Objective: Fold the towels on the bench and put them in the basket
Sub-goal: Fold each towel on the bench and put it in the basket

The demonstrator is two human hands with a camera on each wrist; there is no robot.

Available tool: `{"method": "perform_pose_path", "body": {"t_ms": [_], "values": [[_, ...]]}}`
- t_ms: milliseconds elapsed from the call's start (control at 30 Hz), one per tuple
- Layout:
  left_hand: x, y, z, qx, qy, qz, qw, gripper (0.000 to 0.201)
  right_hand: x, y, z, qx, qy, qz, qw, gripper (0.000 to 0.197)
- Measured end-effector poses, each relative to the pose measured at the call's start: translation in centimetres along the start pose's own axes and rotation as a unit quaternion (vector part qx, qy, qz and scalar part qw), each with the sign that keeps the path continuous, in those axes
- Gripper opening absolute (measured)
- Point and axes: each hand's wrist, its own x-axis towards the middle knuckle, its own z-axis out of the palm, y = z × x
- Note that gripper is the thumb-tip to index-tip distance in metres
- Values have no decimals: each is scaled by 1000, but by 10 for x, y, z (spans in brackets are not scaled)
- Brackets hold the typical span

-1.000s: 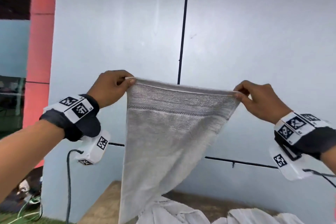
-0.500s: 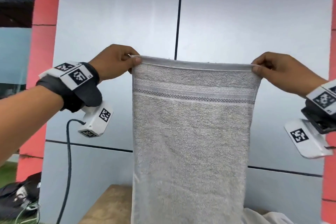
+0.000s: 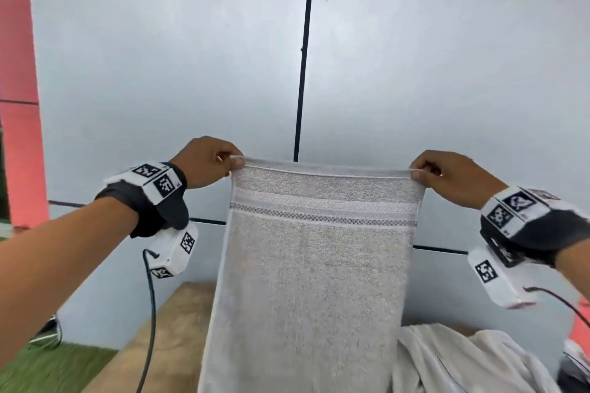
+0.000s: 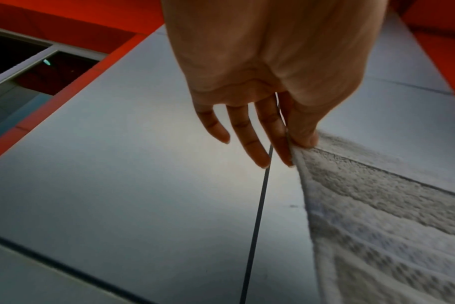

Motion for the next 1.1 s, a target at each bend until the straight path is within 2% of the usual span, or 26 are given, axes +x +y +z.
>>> {"method": "perform_pose_path", "body": {"t_ms": [100, 267, 433, 533, 733, 933, 1033, 1100], "values": [[13, -26, 34, 6, 34, -22, 999, 14, 22, 11, 40, -4, 3, 18, 1000, 8], [27, -56, 65, -1, 103, -42, 994, 17, 53, 12, 80, -12, 45, 29, 998, 7], [34, -69, 72, -7, 158, -41, 986, 19, 72, 10, 97, -26, 111, 14, 993, 10], [35, -71, 74, -24, 170, -38, 984, 18, 73, 8, 102, -17, 123, 18, 992, 11], [3, -84, 105, -3, 92, -74, 993, 18, 38, 23, 142, -14, 36, 15, 999, 10], [-53, -107, 150, -20, -78, -106, 991, 12, -17, 45, 187, 9, -107, 29, 994, 12], [-70, -112, 155, -41, -155, -102, 982, 12, -33, 53, 190, 51, -170, 39, 983, 18], [-73, -109, 148, -63, -161, -99, 980, 11, -35, 52, 179, 76, -170, 50, 981, 16]]}}
